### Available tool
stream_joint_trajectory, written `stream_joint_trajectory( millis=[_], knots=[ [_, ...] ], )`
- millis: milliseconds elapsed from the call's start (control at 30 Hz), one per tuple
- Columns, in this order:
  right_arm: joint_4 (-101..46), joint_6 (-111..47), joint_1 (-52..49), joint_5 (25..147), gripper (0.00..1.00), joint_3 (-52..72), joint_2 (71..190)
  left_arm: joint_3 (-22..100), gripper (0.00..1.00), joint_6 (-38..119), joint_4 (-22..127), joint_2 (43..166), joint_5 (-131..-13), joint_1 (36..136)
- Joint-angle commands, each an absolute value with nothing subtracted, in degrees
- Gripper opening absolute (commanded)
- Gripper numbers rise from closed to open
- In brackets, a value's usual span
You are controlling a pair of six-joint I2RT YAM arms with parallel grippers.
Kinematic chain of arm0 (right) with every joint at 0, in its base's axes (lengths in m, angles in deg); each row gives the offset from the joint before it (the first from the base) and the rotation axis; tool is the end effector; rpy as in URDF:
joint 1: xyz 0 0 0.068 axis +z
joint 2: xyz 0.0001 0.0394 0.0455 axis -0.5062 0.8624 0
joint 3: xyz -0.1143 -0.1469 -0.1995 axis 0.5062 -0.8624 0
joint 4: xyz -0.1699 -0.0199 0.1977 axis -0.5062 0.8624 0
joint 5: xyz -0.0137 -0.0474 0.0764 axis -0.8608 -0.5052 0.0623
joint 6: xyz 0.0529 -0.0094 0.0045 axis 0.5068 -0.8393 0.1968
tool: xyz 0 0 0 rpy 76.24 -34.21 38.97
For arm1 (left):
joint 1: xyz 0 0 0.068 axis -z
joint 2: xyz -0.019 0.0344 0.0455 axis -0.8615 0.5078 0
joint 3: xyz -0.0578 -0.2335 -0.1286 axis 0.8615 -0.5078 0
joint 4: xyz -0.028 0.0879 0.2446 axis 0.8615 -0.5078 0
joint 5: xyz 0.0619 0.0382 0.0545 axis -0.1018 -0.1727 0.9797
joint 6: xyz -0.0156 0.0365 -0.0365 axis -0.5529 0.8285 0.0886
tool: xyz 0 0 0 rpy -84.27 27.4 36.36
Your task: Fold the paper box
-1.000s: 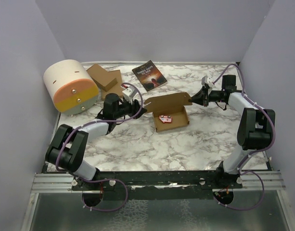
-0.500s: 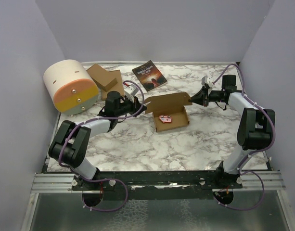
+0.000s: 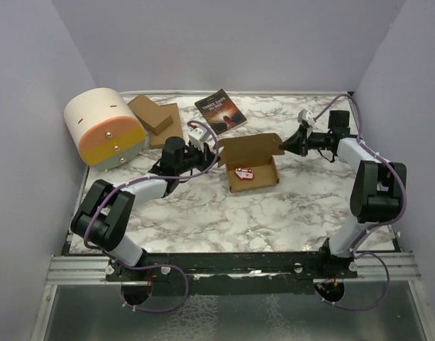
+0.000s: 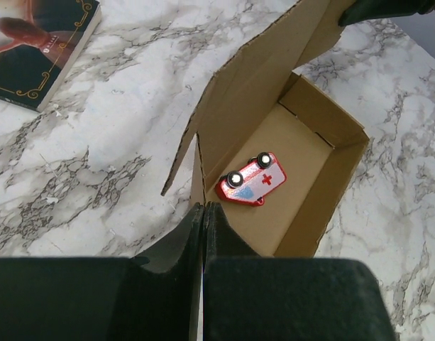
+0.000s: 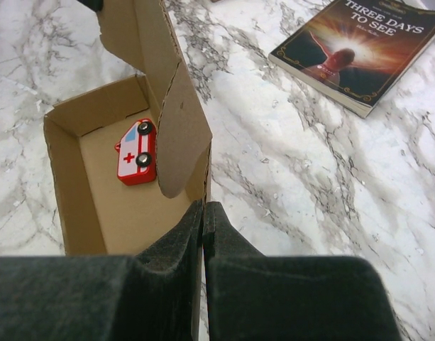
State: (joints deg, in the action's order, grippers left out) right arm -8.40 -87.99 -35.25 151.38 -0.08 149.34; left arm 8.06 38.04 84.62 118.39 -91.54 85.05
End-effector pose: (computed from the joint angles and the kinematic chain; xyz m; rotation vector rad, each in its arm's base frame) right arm 0.3531 0.0042 0.2138 -1.1183 1.5685 0.9569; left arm 0.2876 -0.1561 0.2090 0.5415 1.8088 -0.9207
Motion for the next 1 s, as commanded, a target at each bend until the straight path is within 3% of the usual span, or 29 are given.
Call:
stream_joint_trajectory(
  millis=[0,233,567,967],
  knots=[
    [-18.1,-76.3,-34.1,146.8,0.01,-2.5,145.5,9.5,0.00,37.0,84.9,115.6,-82.6,87.5],
    [-28.1,-67.3,-31.9,140.6,0.01,-7.8,141.0,9.8,0.00,33.2,84.7,114.3,-73.0,91.2],
    [-46.5,-52.9,-25.8,122.7,0.01,-16.1,136.6,10.9,0.00,29.7,88.4,116.6,-58.4,95.9],
    [-59.8,-44.9,-19.0,102.6,0.01,-20.2,136.8,11.1,0.00,30.7,94.4,120.0,-52.8,98.4]
  ],
)
